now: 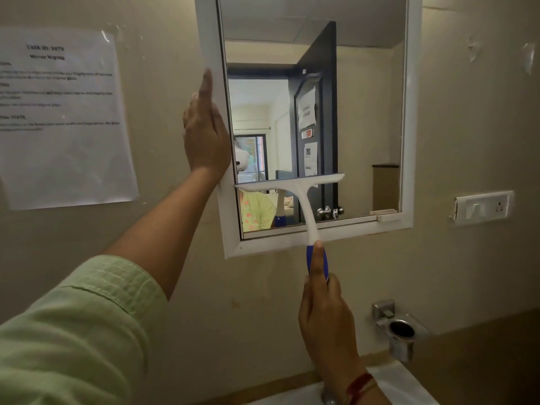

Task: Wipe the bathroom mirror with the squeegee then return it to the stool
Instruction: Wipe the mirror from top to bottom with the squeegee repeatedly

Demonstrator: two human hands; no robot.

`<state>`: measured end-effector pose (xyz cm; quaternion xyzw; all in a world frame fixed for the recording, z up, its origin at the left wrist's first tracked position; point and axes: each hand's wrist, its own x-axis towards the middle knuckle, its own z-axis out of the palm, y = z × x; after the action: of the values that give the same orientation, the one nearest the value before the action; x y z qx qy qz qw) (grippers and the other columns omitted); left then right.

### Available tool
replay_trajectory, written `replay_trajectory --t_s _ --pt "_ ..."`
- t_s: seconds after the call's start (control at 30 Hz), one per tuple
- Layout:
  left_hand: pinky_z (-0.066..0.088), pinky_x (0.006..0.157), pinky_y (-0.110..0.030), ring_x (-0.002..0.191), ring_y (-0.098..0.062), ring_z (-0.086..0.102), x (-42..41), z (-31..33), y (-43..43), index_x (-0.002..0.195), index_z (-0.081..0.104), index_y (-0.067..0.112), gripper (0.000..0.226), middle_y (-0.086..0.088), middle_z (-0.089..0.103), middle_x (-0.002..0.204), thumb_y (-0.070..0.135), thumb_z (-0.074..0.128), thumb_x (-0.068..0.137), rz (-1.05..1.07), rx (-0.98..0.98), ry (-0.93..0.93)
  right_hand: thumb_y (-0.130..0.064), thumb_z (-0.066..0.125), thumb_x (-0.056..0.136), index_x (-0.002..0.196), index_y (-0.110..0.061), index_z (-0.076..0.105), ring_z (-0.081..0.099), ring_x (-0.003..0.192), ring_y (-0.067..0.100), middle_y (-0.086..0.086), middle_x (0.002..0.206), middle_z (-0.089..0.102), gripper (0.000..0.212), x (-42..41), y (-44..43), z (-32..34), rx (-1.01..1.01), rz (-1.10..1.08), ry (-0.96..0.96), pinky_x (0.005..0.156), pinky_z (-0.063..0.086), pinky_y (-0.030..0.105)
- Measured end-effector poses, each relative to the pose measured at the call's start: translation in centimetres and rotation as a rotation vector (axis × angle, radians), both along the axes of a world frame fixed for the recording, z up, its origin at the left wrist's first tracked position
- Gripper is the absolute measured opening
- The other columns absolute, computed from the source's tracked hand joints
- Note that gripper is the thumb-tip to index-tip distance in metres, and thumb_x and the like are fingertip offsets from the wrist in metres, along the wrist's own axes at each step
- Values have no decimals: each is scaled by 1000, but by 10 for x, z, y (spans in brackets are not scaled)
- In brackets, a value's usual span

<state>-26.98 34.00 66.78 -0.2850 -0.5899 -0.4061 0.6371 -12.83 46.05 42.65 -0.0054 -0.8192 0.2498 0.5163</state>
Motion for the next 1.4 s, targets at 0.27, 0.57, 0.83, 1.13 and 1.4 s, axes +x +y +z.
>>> replay_trajectory --t_s 0.27,0.57,0.83,1.13,1.4 --pt "20 84 8 108 -17 49 -1 0 1 142 28 6 44 -14 55 128 11 29 99 23 0 3 -5 69 76 145 -31 -5 38 37 8 -2 67 43 105 17 -5 -28 -51 18 -89 37 38 15" --pt "19 86 4 112 -22 52 -1 -1 1 142 28 4 44 -14 55 129 10 28 98 58 4 15 -6 64 80 146 -27 3 35 37 10 -2 66 39 92 30 -7 -38 -65 3 -172 33 35 18" --pt "35 103 -24 126 -20 45 0 -3 1 143 28 10 46 -4 49 138 15 27 98 94 16 -55 -10 56 86 145 -28 2 37 40 11 1 69 42 82 40 -12 -45 -83 -11 -199 35 36 22" --pt "33 104 -24 127 -21 44 4 -4 1 143 28 8 46 -5 50 137 15 26 98 89 17 -58 -19 46 88 146 -26 6 34 40 8 -3 70 40 71 45 -10 -45 -85 -9 -227 40 25 13" --pt "20 87 3 113 -20 51 2 -3 1 142 29 6 44 -13 56 128 12 28 98 80 18 -25 -19 45 93 142 -35 -12 41 47 11 -1 71 42 76 54 -7 -37 -52 59 -195 41 36 19"
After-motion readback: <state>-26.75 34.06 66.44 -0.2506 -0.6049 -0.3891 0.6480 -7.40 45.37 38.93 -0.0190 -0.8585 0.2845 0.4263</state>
